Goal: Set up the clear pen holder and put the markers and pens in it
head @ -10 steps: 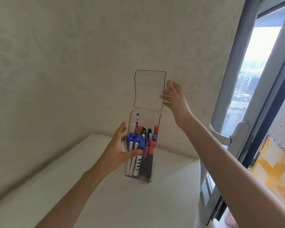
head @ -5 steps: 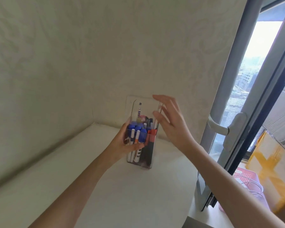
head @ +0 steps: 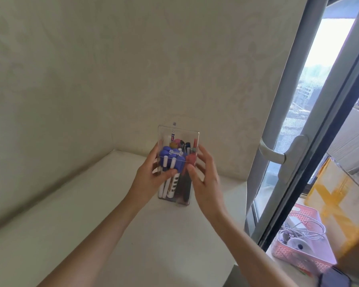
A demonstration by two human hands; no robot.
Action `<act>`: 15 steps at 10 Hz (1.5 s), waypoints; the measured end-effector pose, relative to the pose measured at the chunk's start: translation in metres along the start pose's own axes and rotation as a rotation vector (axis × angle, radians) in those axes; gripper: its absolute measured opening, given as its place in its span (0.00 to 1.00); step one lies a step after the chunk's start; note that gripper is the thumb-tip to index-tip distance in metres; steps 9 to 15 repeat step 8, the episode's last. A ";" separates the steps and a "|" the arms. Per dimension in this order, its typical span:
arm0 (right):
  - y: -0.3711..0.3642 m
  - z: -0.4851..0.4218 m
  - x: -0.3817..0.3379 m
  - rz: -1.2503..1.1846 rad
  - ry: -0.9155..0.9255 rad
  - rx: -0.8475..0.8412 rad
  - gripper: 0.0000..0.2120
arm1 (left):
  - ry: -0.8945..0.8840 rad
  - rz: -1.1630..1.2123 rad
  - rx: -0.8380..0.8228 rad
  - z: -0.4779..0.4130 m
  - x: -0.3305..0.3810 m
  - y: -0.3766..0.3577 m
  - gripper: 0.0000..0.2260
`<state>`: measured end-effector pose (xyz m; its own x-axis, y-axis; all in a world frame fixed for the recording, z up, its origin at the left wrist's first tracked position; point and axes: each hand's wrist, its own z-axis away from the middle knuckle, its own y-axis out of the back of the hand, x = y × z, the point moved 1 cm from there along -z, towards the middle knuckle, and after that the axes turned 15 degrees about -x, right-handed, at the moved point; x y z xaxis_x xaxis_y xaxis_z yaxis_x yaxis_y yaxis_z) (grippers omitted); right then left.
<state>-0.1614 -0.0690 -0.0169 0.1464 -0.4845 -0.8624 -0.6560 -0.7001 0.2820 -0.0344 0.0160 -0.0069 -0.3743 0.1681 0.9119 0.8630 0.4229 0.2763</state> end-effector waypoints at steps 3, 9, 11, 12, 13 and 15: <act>0.018 -0.037 0.021 -0.027 0.010 0.100 0.22 | -0.008 0.018 -0.043 -0.049 -0.005 -0.007 0.37; 0.020 -0.051 0.029 0.022 -0.033 0.126 0.24 | -0.025 0.010 -0.063 -0.063 -0.018 -0.008 0.37; 0.020 -0.051 0.029 0.022 -0.033 0.126 0.24 | -0.025 0.010 -0.063 -0.063 -0.018 -0.008 0.37; 0.020 -0.051 0.029 0.022 -0.033 0.126 0.24 | -0.025 0.010 -0.063 -0.063 -0.018 -0.008 0.37; 0.020 -0.051 0.029 0.022 -0.033 0.126 0.24 | -0.025 0.010 -0.063 -0.063 -0.018 -0.008 0.37; 0.020 -0.051 0.029 0.022 -0.033 0.126 0.24 | -0.025 0.010 -0.063 -0.063 -0.018 -0.008 0.37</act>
